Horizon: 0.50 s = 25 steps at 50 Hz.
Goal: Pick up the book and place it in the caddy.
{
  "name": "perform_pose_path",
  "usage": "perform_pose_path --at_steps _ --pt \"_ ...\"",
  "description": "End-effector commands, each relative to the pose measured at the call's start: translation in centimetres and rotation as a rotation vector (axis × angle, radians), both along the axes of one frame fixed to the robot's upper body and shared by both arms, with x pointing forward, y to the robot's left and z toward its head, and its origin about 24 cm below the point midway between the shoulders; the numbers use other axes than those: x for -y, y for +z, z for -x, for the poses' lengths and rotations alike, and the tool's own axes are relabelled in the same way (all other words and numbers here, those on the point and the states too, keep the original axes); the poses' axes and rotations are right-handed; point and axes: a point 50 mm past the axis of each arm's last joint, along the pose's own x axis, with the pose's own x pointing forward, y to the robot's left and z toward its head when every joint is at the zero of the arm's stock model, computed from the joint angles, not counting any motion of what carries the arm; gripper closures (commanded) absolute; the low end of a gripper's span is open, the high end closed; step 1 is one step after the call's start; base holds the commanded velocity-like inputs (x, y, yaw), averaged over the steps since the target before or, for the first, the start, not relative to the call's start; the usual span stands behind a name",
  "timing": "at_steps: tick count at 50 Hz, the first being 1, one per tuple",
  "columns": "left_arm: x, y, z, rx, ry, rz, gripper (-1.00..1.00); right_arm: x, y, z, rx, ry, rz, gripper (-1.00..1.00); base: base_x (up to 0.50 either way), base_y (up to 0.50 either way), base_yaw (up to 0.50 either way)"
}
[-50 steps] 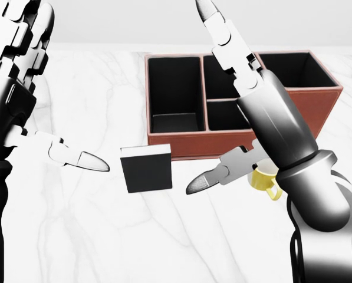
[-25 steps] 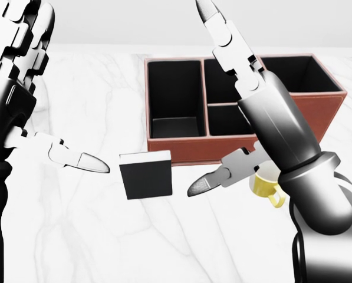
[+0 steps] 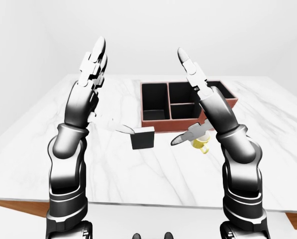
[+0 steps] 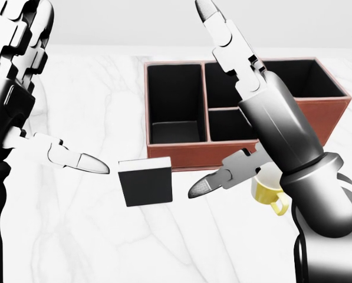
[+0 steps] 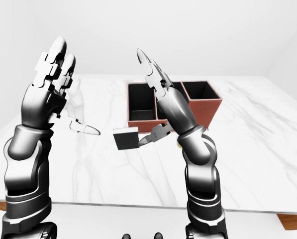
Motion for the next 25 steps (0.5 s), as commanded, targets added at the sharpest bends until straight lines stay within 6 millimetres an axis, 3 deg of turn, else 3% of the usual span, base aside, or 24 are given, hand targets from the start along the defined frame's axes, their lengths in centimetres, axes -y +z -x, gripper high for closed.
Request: perform_pose_path --at_steps 1,25 --pt "0.05 0.23 0.31 0.015 -0.003 -0.004 -1.00 -0.20 0.00 0.08 0.003 0.003 0.001 -1.00 0.06 0.00 0.00" --pt "0.03 0.17 0.60 0.019 -0.003 -0.006 -1.00 -0.11 0.09 0.37 0.011 0.003 0.003 -1.00 0.06 0.00 0.00"
